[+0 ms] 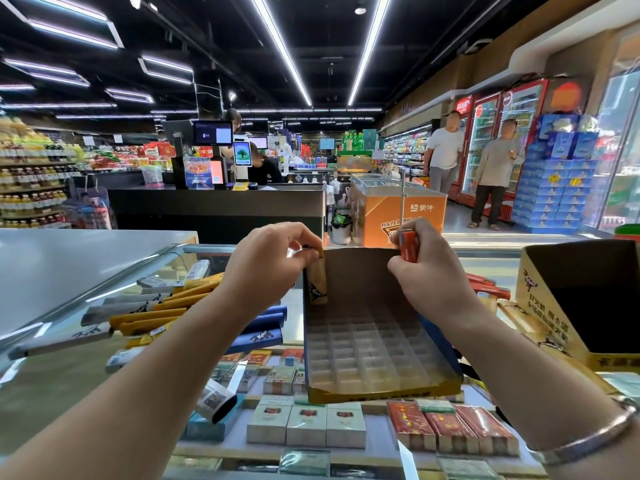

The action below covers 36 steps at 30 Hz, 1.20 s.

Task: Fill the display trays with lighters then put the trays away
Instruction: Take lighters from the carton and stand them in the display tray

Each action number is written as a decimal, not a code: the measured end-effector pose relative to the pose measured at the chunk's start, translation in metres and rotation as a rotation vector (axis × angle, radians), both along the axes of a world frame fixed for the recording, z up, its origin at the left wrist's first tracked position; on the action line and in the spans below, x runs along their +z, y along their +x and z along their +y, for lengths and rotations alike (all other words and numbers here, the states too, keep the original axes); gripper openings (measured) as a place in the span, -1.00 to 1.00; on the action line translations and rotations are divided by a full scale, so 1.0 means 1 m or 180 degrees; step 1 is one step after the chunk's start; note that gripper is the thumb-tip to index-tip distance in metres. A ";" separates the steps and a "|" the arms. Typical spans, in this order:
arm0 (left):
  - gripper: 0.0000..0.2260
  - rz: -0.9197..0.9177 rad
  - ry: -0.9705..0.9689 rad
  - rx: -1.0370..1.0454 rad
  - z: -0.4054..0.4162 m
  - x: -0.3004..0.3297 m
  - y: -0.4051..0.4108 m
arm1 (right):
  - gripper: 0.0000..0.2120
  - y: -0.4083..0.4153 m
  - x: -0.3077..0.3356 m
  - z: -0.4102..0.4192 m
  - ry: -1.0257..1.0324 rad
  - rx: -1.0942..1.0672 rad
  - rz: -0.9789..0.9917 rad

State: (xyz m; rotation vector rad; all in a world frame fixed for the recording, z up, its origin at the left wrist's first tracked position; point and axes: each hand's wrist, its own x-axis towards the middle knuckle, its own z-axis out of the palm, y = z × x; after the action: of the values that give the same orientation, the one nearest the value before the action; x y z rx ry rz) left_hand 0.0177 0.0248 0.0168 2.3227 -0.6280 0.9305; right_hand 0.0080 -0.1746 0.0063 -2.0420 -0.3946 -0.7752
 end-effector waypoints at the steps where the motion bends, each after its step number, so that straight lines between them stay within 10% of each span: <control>1: -0.91 -0.0005 0.0027 0.0036 0.000 0.000 0.000 | -0.79 0.000 0.000 0.000 -0.0009 0.0004 -0.0003; 18: -0.88 -0.0357 0.0936 0.0477 -0.005 0.000 0.003 | -0.81 0.000 0.000 0.001 -0.0050 -0.0051 -0.0046; 25: -0.76 0.1086 0.0470 0.0325 -0.008 -0.009 0.002 | -0.83 0.000 -0.001 0.001 0.0057 -0.0034 -0.0077; 36: -0.79 0.0366 -0.0649 -0.0405 -0.013 -0.005 0.000 | -0.80 -0.012 0.007 0.009 -0.0026 0.1084 0.0293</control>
State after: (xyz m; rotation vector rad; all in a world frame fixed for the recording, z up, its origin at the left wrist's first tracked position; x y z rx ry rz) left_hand 0.0179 0.0117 0.0120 2.1125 -0.5964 0.7599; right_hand -0.0041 -0.1653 0.0137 -1.9398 -0.6718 -0.4708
